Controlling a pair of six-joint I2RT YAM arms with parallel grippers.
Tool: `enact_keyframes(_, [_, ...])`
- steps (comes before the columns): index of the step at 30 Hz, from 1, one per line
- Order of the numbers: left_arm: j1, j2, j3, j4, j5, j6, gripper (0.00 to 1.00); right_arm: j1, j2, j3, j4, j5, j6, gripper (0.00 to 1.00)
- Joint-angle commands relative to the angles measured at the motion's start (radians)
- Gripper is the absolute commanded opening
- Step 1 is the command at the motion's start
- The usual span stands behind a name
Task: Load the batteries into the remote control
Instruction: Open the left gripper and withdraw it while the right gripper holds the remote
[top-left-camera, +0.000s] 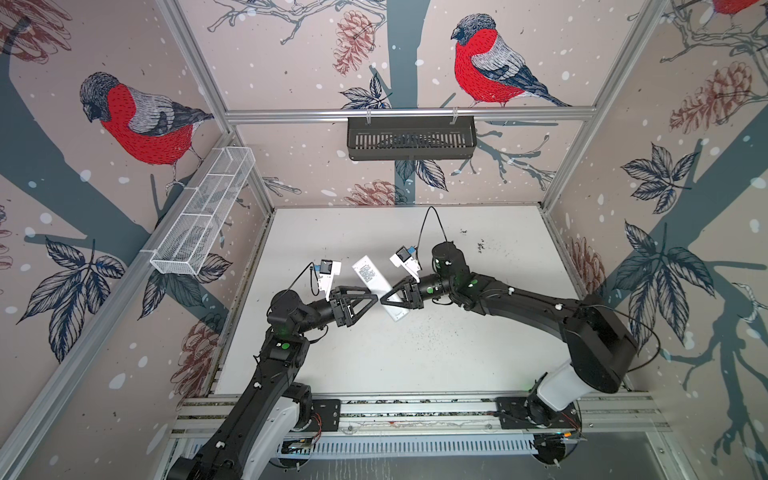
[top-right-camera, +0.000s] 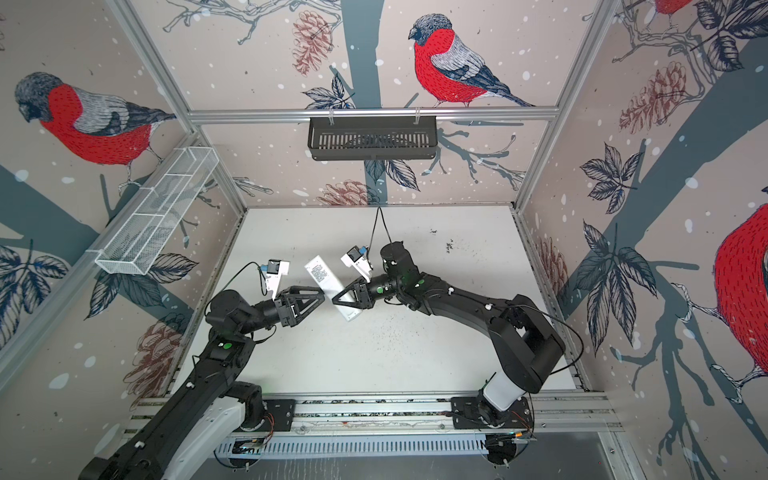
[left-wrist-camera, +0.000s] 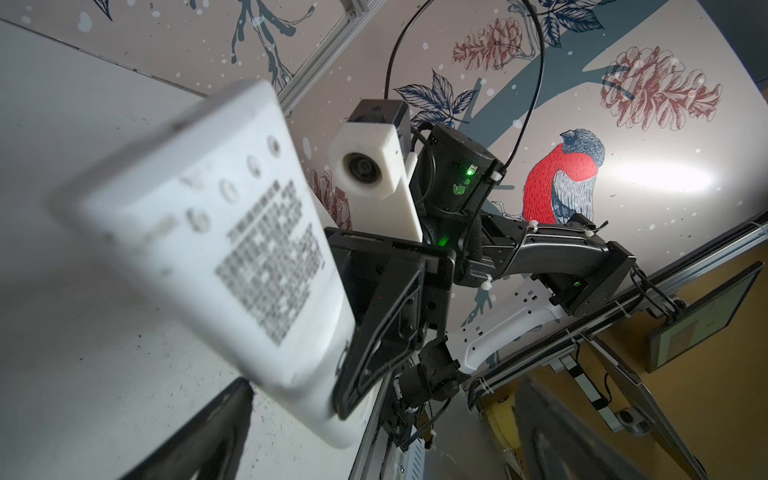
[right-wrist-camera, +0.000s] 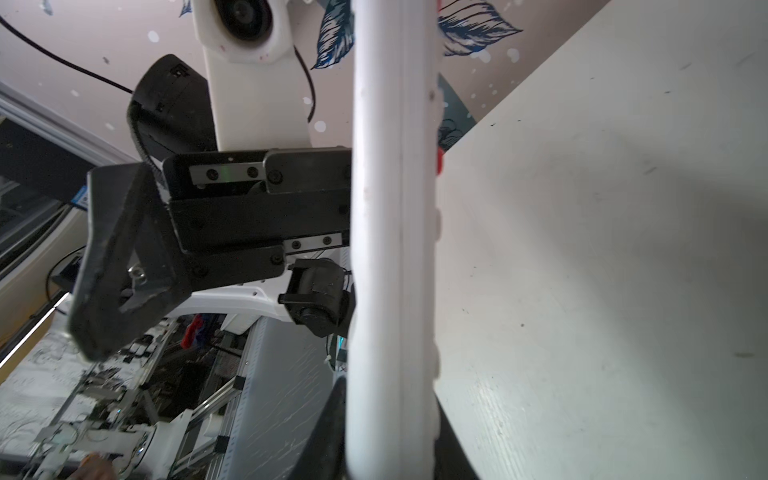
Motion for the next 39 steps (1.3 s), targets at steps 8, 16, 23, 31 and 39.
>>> enact_keyframes(8, [0.0,0.047,0.022,-0.132,-0.071,0.103,0.97,-0.076,-0.082,-0.03,-0.374,0.531,-0.185,0.21])
enact_keyframes(16, [0.0,0.052,0.023,-0.151,-0.085,0.113,0.97,-0.072,-0.051,-0.072,-0.446,0.959,-0.091,0.19])
enact_keyframes(23, [-0.001,0.051,0.026,-0.159,-0.091,0.119,0.97,-0.048,-0.012,-0.12,-0.418,1.139,0.024,0.18])
enact_keyframes(31, [-0.001,0.047,0.026,-0.161,-0.094,0.12,0.97,-0.026,0.102,-0.078,-0.476,1.197,0.057,0.18])
enact_keyframes(39, [-0.001,0.039,0.025,-0.161,-0.097,0.119,0.97,0.0,0.192,-0.021,-0.509,1.226,0.097,0.23])
